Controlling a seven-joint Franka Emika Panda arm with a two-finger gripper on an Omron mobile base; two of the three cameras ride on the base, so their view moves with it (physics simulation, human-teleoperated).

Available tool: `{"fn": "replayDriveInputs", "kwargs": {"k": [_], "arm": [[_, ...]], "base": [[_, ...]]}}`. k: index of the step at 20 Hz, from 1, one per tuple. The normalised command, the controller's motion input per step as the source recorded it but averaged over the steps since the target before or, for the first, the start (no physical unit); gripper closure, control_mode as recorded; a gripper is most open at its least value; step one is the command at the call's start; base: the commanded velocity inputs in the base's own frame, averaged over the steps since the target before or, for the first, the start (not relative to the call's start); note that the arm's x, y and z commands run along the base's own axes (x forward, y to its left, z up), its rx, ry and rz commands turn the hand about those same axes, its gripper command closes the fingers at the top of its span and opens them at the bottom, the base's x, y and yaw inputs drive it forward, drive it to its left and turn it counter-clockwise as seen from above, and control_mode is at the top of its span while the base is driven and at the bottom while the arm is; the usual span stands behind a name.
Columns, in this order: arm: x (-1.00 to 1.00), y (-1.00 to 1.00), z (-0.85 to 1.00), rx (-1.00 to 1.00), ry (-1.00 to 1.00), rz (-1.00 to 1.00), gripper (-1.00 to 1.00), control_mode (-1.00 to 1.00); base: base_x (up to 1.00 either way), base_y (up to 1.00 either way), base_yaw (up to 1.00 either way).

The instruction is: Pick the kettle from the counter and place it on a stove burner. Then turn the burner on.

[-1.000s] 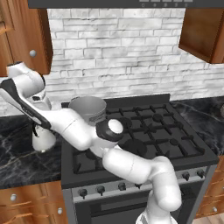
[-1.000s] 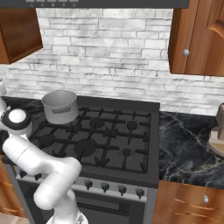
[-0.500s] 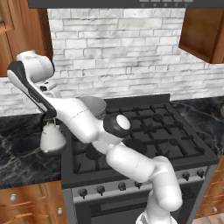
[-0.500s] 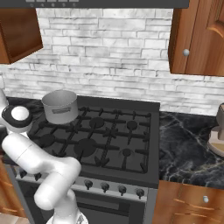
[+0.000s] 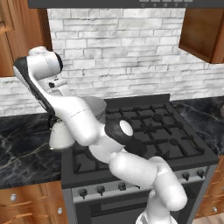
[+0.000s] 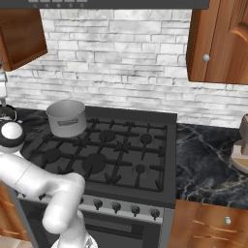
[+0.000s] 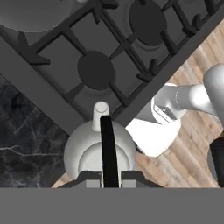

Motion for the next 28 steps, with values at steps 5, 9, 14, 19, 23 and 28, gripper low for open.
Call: {"fn": "replayDriveInputs", "kwargs": {"k": [5,9,14,19,23,28], "arm": [[-0.77,-0.88,0.05,0.14,-0.22,-0.23,1.00,-1.00],[-0.84,-0.79,0.11,0.14,-0.22,-0.21,1.00,-1.00],[-0.92,-0.67,0.17,0.13,-0.25,-0.18,1.00,-1.00],[-0.76,-0.64,0.21,0.07,-0.23,-0.15,1.00,-1.00],[-0.45,-0.65,0.24,0.00,-0.11,-0.14,1.00,-1.00],[-0.14,-0.52,0.27,0.00,-0.02,-0.11,1.00,-1.00]], "base": [[0.00,0.00,0.00],[0.00,0.00,0.00],[0.00,0.00,0.00],[0.00,0.00,0.00],[0.00,0.00,0.00],[0.00,0.00,0.00]]}}
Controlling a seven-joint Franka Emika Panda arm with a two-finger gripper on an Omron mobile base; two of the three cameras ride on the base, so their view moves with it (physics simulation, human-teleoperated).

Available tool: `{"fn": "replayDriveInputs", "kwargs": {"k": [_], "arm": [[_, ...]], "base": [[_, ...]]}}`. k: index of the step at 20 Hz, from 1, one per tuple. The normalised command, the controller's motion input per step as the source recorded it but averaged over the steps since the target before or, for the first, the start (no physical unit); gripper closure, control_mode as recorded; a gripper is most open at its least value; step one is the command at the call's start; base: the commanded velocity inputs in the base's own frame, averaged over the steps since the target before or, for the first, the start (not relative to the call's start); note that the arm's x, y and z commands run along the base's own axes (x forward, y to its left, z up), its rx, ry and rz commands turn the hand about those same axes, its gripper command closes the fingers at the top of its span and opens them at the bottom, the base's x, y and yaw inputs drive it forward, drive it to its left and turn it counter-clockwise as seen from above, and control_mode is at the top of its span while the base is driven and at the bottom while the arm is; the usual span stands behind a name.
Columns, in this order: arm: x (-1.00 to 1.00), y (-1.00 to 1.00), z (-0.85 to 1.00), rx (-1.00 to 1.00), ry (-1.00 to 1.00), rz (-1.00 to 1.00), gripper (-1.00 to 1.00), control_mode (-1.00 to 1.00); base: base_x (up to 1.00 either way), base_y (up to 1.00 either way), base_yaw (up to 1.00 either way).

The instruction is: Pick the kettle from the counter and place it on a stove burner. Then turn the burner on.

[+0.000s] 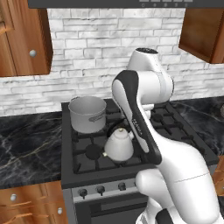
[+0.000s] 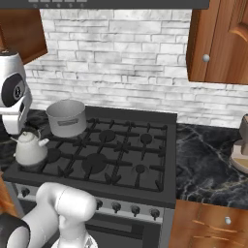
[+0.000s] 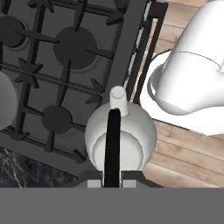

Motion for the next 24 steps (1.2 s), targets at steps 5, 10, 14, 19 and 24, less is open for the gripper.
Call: {"fn": "replayDriveInputs", "kwargs": {"k": [5,10,14,19,24], "arm": [[0.00,-0.26,0.27,0.00,0.00,-0.06,1.00,-1.00],[0.00,-0.02,0.12,0.00,0.00,-0.03,1.00,-1.00],[0.00,0.00,0.00,0.00,0.00,-0.03,1.00,-1.00],[0.01,0.00,-0.02,0.00,0.00,-0.03,1.00,-1.00],[0.04,0.00,-0.14,0.00,-0.01,-0.03,1.00,-1.00]], "base": [[0.00,0.00,0.00],[0.00,0.00,0.00],[0.00,0.00,0.00],[0.00,0.00,0.00],[0.00,0.00,0.00]]}}
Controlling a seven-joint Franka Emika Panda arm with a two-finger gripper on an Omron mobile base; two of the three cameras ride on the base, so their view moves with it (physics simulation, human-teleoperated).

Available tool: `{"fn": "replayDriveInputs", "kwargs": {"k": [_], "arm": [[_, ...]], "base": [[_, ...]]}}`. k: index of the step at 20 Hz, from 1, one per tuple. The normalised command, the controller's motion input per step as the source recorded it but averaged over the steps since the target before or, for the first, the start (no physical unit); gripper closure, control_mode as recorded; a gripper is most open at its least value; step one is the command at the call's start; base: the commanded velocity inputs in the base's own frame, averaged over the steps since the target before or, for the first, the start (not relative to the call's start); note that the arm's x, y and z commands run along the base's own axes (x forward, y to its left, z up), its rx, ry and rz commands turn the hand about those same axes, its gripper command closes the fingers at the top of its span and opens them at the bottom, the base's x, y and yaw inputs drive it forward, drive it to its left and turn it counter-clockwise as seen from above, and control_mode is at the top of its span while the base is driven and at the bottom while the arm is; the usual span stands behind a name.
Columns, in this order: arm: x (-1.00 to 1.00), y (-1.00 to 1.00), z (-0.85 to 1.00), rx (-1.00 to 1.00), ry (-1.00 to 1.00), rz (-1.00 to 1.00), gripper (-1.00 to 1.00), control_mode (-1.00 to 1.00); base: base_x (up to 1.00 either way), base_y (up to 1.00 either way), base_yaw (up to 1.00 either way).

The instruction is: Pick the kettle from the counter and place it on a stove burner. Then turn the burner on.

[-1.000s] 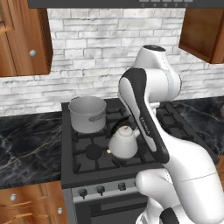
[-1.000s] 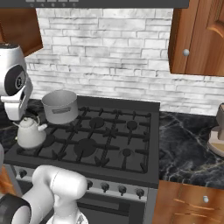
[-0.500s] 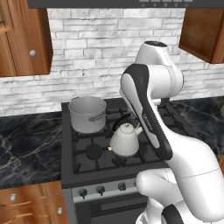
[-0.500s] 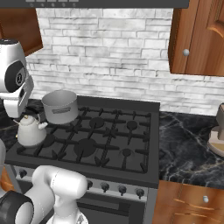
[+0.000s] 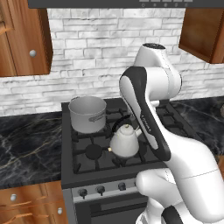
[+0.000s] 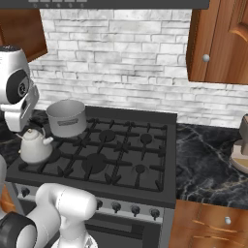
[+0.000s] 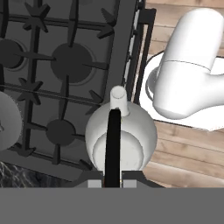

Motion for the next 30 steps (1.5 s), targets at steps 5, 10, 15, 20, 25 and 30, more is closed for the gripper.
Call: {"fn": "replayDriveInputs", "kwargs": {"k": [5,10,15,20,25,30], "arm": [[0.13,0.09,-0.22,0.00,-0.01,-0.02,1.00,-1.00],[0.20,0.20,-0.09,0.00,0.00,-0.02,1.00,-1.00],[0.16,0.12,-0.03,0.00,0.00,-0.02,1.00,-1.00],[0.16,0.12,-0.06,0.00,0.00,-0.02,1.00,-1.00],[0.19,0.17,-0.07,0.00,0.00,-0.02,1.00,-1.00],[0.19,0.16,-0.08,0.00,0.00,-0.02,1.00,-1.00]], "base": [[0.00,0.00,0.00],[0.00,0.00,0.00],[0.00,0.00,0.00],[0.00,0.00,0.00],[0.00,0.00,0.00],[0.00,0.00,0.00]]}}
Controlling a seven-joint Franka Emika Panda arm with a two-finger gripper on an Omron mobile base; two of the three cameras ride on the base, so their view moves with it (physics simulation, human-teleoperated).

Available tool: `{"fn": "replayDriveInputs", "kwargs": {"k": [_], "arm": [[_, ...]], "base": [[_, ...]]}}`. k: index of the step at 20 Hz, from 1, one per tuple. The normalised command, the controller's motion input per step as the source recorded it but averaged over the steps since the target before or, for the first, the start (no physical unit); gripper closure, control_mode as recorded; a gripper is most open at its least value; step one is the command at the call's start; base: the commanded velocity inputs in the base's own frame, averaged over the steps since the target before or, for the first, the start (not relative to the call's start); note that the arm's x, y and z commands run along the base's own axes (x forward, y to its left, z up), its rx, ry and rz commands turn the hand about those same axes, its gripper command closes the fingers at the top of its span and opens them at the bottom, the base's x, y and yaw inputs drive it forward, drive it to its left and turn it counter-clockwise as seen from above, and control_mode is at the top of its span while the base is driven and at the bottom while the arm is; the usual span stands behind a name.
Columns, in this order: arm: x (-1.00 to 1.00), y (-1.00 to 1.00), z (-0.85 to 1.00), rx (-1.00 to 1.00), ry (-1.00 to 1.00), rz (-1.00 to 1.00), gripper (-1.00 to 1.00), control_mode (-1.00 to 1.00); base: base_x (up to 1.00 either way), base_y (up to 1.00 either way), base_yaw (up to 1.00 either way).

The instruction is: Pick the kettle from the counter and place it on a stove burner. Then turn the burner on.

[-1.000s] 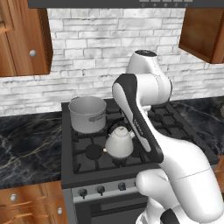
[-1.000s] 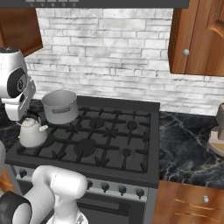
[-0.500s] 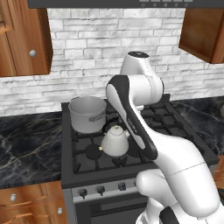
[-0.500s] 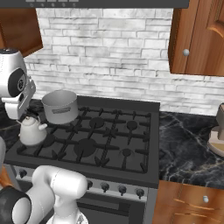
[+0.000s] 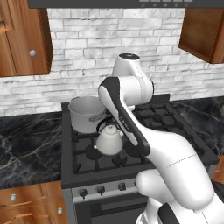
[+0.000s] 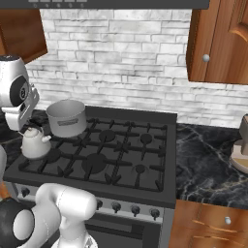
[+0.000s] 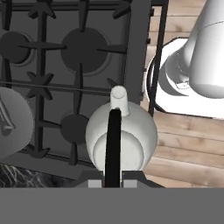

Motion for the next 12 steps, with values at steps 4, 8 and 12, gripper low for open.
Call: {"fn": "replayDriveInputs", "kwargs": {"k": [4,8,12], "arm": [[0.17,0.06,-0.13,0.00,0.00,-0.03,1.00,-1.00],[0.17,0.08,-0.17,0.00,0.00,-0.03,1.00,-1.00],[0.18,0.17,-0.16,0.00,0.00,-0.03,1.00,-1.00]], "base": [[0.00,0.00,0.00],[0.00,0.00,0.00],[0.00,0.00,0.00]]}}
